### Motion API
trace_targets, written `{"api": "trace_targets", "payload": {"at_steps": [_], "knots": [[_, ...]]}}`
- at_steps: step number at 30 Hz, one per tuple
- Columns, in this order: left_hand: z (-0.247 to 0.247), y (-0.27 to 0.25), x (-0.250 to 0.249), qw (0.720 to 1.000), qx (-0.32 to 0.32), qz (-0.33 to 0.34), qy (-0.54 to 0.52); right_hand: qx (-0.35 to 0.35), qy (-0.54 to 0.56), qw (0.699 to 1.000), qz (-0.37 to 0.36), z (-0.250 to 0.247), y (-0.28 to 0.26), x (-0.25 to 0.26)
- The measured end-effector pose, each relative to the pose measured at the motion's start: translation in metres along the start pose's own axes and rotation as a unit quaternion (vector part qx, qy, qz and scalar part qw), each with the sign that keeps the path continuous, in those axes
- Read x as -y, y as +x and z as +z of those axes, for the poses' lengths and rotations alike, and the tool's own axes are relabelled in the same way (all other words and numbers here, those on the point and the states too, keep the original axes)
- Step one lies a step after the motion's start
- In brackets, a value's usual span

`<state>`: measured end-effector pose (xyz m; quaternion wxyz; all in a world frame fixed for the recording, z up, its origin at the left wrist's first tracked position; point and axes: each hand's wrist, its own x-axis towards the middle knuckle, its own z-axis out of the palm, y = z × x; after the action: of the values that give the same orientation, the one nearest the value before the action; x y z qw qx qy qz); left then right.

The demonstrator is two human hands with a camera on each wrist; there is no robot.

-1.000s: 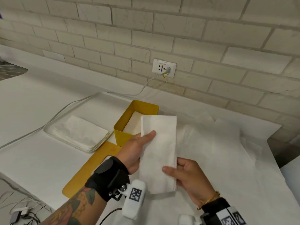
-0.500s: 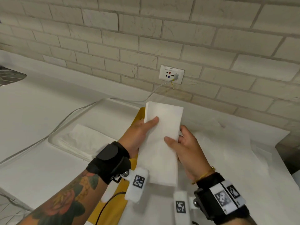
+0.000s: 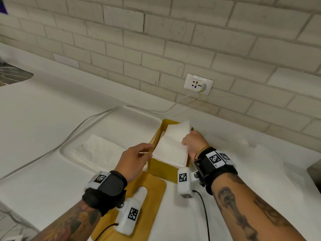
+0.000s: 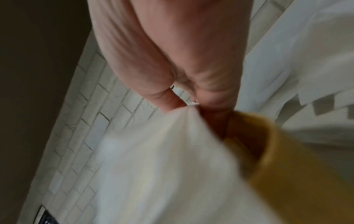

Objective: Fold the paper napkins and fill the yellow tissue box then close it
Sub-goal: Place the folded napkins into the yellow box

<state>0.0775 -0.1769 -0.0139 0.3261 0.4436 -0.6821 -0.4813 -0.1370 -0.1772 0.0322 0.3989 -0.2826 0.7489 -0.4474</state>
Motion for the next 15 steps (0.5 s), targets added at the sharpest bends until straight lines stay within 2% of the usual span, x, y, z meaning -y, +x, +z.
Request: {"api": "trace_targets", "payload": {"at_steps": [4,8,15], "knots": [[0.000,0.001,0.003,0.999,-0.002,-0.012,-0.033,-0.019,-0.140,0.990,0.013,0.016,0.014,0.008],[0.000,0.002,0.007,0.998,-0.002,-0.010,-0.057,-0.041,-0.184,0.981,0.035,0.028,0.022,0.007],[-0.003,0.002,0.007,0.996,0.003,-0.024,-0.081,-0.012,-0.239,0.970,0.046,0.035,0.029,-0.009]]}}
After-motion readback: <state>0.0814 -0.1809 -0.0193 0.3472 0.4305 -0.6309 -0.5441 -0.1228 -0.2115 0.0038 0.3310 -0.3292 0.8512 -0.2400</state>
